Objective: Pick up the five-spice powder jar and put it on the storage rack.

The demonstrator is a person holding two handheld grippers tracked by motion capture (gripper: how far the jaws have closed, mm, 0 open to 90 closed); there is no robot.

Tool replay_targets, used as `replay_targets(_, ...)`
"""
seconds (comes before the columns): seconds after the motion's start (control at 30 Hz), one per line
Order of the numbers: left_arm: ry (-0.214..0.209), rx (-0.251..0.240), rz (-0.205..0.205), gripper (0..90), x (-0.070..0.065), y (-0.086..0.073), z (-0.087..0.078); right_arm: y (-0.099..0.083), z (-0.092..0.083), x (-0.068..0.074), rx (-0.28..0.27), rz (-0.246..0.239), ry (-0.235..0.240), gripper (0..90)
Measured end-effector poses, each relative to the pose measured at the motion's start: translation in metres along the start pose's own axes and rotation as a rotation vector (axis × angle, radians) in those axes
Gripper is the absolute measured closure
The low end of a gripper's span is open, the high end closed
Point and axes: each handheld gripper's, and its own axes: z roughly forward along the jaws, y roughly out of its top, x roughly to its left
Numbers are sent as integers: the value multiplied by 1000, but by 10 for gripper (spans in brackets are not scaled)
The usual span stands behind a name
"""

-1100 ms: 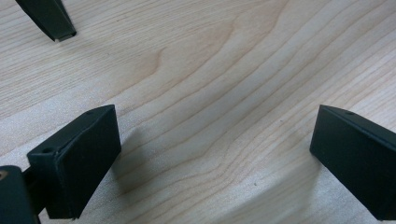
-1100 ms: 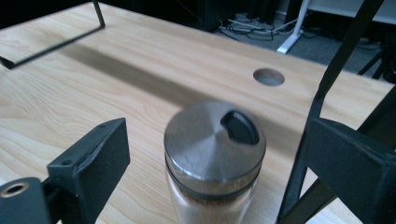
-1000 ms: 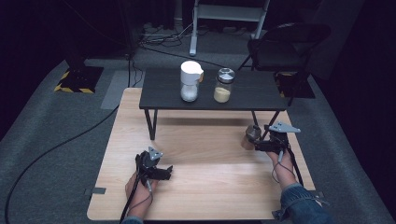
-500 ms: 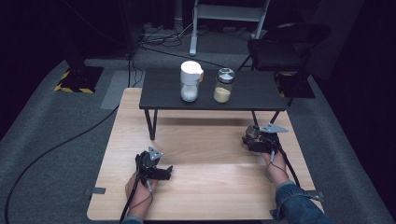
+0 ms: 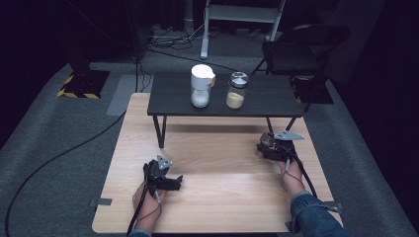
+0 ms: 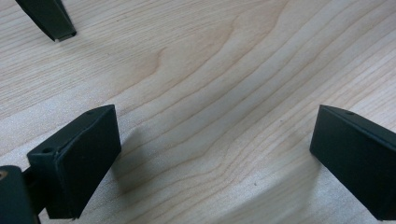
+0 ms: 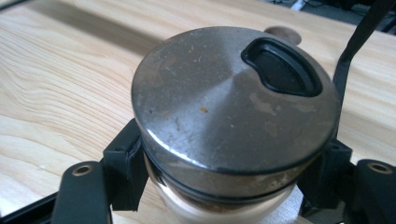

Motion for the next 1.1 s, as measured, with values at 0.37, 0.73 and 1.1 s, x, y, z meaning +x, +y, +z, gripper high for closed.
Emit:
replay_targets(0.37, 0, 0, 0, 17, 0, 0, 0, 16, -42, -2, -50, 7, 36, 295)
replay_targets(0.73, 0, 1, 0, 17, 0, 0, 0, 48, -79, 1, -88, 4, 65, 295)
replay_targets(1.1, 0, 0, 0, 17, 0, 0, 0, 81, -105, 4, -108, -16, 71, 295)
